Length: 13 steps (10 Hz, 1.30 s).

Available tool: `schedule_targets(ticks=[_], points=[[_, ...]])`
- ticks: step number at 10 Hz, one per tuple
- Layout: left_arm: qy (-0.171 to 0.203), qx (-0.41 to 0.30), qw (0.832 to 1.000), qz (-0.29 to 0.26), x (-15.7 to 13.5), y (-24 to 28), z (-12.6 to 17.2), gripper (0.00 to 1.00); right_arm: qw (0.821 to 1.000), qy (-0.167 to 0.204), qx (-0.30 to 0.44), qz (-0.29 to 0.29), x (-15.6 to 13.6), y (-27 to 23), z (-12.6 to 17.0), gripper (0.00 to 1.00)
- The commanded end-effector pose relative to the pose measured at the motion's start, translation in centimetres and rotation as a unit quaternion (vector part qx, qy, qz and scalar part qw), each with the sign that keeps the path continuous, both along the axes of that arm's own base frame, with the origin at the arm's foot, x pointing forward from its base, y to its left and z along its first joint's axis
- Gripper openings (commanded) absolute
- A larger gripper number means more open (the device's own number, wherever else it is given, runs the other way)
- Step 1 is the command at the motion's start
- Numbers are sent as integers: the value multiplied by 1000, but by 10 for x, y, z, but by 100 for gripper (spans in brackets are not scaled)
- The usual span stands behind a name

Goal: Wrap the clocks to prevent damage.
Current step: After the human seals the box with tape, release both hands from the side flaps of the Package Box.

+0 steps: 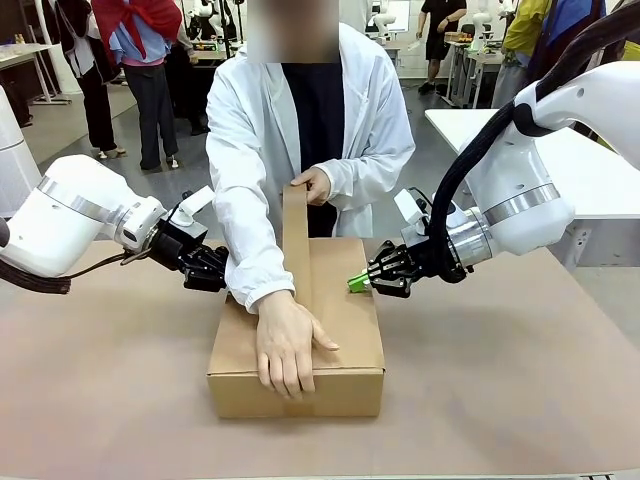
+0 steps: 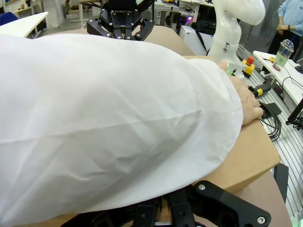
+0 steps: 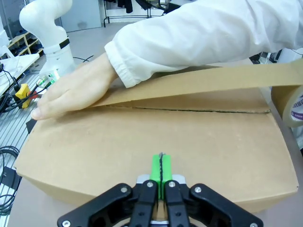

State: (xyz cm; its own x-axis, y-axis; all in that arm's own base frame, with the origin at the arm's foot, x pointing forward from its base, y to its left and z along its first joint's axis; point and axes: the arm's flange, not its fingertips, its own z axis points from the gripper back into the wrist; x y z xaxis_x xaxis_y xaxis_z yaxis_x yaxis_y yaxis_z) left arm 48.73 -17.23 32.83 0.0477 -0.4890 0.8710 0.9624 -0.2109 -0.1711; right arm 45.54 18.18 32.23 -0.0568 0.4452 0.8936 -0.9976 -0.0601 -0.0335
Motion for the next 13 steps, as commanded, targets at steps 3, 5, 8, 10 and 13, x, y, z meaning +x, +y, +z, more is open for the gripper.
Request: schedule_targets(ticks=[3, 5, 8, 10, 13], points=[[0, 2, 1000, 1, -1, -2, -2, 0, 1000, 3, -3, -3, 0, 0, -4, 1], [0, 2, 1000, 1, -1, -2, -2, 0, 1000, 3, -3, -3, 0, 0, -4, 1], [0, 2, 1000, 1, -1, -2, -2, 0, 1000, 3, -3, -3, 0, 0, -4, 1], [0, 2, 1000, 1, -1, -2, -2, 0, 1000, 3, -3, -3, 0, 0, -4, 1], [0, 2, 1000, 1, -1, -2, -2, 0, 1000, 3, -3, -3, 0, 0, -4, 1]])
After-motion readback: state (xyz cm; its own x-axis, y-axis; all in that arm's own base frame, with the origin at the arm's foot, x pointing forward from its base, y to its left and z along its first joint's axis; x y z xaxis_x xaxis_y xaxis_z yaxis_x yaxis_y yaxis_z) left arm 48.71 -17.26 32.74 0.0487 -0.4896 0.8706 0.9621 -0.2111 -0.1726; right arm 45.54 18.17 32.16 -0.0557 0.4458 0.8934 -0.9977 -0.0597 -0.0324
